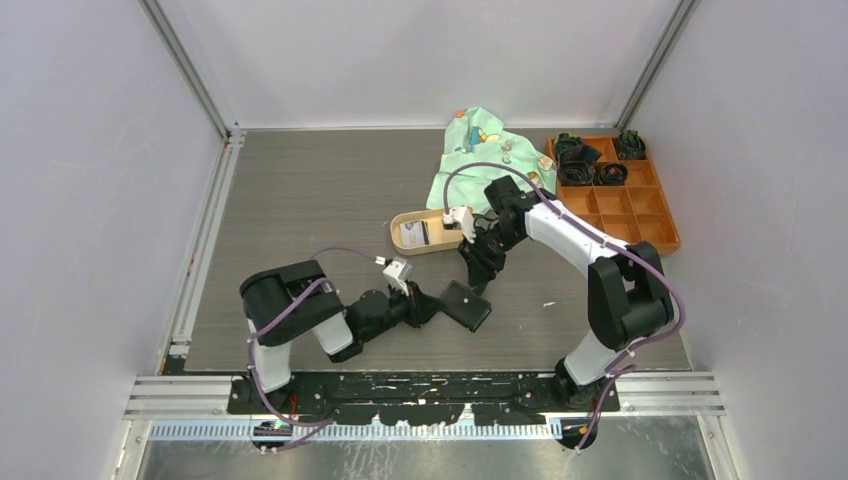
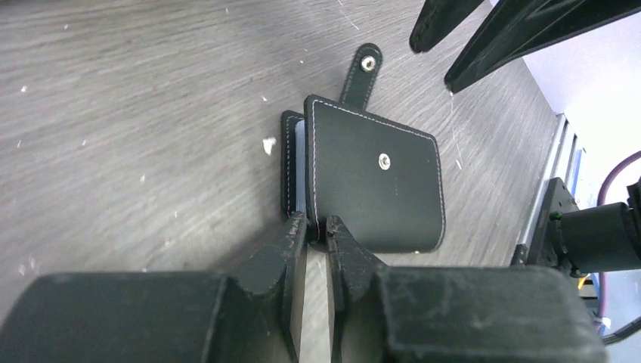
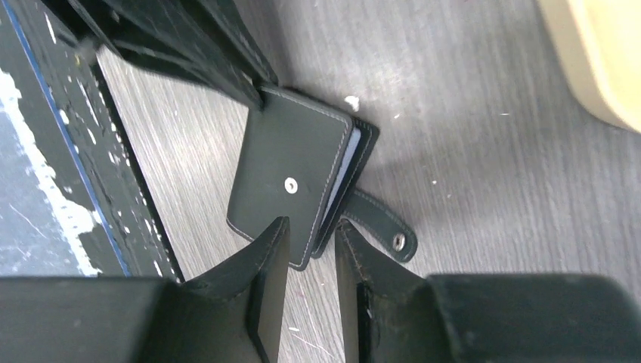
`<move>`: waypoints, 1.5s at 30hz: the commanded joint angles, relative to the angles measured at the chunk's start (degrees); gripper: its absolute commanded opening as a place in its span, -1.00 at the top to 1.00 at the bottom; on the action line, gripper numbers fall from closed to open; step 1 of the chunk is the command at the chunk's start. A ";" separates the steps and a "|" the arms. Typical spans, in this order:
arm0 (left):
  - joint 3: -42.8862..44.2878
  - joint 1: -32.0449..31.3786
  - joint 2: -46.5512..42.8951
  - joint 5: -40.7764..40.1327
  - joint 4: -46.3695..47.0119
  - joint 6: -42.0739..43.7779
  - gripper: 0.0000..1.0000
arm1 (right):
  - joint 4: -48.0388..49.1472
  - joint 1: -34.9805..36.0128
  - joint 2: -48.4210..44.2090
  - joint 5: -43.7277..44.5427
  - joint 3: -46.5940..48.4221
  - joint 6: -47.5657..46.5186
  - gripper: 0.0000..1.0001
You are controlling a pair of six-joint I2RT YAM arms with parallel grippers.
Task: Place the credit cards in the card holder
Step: Close the card holder at the center of the board.
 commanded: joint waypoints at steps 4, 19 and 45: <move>-4.49 -1.58 -16.85 -7.65 -9.49 1.32 0.50 | -2.42 -0.01 -3.25 -3.52 -5.27 -14.67 0.32; 16.77 4.34 -19.39 19.21 -47.02 -1.21 0.69 | 7.18 -10.37 -7.05 -8.15 -8.90 -9.17 0.18; 16.80 5.22 -11.20 21.45 -41.06 -5.34 0.76 | 1.62 -12.55 12.16 -8.38 1.67 4.79 0.23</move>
